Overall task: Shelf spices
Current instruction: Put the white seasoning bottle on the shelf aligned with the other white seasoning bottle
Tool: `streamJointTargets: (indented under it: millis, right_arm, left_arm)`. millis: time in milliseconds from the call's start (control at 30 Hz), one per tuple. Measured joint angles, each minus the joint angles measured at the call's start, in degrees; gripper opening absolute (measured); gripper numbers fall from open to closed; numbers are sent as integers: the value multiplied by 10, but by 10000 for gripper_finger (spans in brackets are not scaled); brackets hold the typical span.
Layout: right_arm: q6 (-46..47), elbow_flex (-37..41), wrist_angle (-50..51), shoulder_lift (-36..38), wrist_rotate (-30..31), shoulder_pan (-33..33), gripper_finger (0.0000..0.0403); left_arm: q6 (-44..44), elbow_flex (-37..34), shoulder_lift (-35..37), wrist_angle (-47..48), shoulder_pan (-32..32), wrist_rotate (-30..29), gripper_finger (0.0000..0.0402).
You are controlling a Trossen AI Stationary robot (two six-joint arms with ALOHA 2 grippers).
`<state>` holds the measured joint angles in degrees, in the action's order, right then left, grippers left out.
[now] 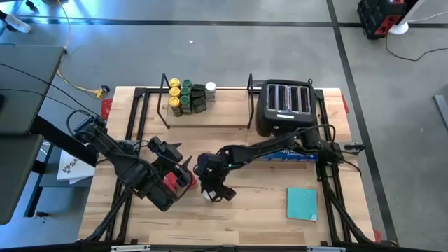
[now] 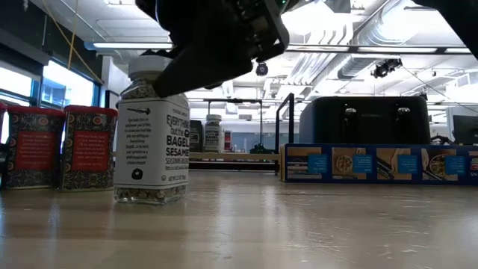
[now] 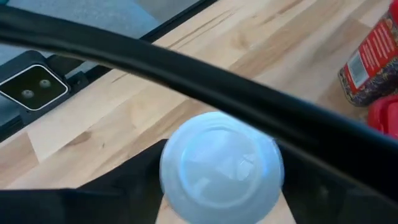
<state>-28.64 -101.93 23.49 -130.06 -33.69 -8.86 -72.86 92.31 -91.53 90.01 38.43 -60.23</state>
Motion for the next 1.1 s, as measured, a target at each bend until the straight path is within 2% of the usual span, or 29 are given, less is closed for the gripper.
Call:
streamJointTargets:
  millis: [200,367,633,733,900,1100]
  right_arm:
    - [14,1,0,6,-3,0,196]
    - [48,1,-9,29,11,0,190]
    - [78,1,55,92,195,13,190]
    - [81,1,94,120,234,40,190]
    - [81,45,105,192,249,105,190]
    - [101,165,-12,268,276,214,190]
  left_arm:
    - [-5,0,-1,0,12,0,268]
    - [-26,-13,-2,-6,30,0,268]
    - [-96,-34,-2,0,58,1,268]
    - [-111,-40,-2,-1,66,1,268]
    - [-143,-55,-2,-3,82,-3,268]
    - [-156,-71,-2,-6,98,-25,268]
